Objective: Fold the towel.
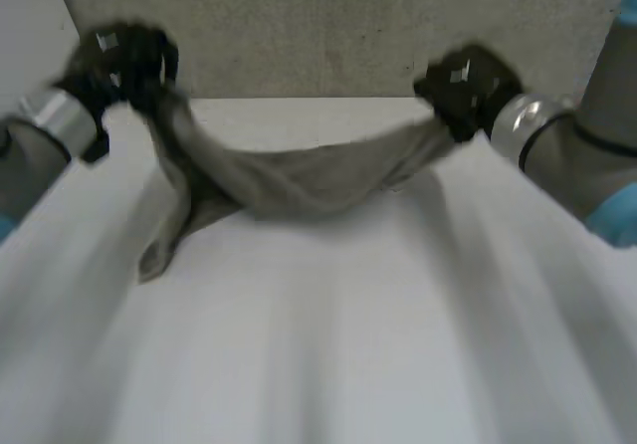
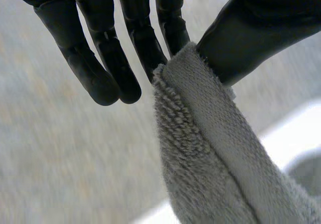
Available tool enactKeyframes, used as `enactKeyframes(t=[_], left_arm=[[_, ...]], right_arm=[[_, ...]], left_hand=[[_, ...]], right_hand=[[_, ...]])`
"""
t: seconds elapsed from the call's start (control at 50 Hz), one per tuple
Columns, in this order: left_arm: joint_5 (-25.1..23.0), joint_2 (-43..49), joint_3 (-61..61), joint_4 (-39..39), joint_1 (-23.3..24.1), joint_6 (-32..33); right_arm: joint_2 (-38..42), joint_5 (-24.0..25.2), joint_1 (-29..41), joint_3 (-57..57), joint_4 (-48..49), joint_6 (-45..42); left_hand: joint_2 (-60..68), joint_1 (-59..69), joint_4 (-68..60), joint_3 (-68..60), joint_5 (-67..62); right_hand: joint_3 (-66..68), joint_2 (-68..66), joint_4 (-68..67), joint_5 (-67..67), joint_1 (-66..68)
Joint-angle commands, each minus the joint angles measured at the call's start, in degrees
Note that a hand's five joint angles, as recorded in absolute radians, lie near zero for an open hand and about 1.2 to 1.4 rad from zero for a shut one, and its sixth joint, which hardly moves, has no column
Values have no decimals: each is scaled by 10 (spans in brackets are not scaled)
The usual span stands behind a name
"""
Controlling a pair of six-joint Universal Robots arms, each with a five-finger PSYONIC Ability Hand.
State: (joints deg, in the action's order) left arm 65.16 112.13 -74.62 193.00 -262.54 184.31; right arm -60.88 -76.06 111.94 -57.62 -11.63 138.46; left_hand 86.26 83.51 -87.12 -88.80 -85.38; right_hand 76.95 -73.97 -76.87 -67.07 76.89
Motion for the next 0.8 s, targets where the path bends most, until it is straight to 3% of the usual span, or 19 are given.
enactKeyframes(t=[0.02,0.22,0.28,0.36,0.54,0.72,0.8], left_arm=[[-73,0,-181,3,-38,126],[-90,-59,-297,3,-105,177],[-91,-78,-320,3,-125,177],[-92,-110,-348,3,-135,177],[-88,-166,-397,38,-119,172],[-77,-187,-407,58,-67,165],[-36,-180,-396,63,-40,165]], right_arm=[[-9,4,-34,-162,-1,-60],[-53,56,-69,-291,29,-60],[-59,62,-72,-317,50,-59],[-60,61,-72,-334,71,-59],[-59,63,-67,-338,76,-56],[-58,64,-66,-345,78,-56],[-57,64,-66,-346,78,-56]], left_hand=[[-63,-35,71,88,154],[-74,-47,83,100,165],[-125,-97,133,150,216],[-304,-276,312,329,395],[-560,-533,569,585,651],[-569,-541,577,594,660],[-560,-533,569,586,651]], right_hand=[[30,-60,-31,-29,31],[30,-60,-31,-29,31],[30,-60,-31,-29,31],[30,-60,-31,-29,31],[30,-60,-31,-29,31],[30,-60,-31,-29,31],[30,-60,-31,-29,31]])
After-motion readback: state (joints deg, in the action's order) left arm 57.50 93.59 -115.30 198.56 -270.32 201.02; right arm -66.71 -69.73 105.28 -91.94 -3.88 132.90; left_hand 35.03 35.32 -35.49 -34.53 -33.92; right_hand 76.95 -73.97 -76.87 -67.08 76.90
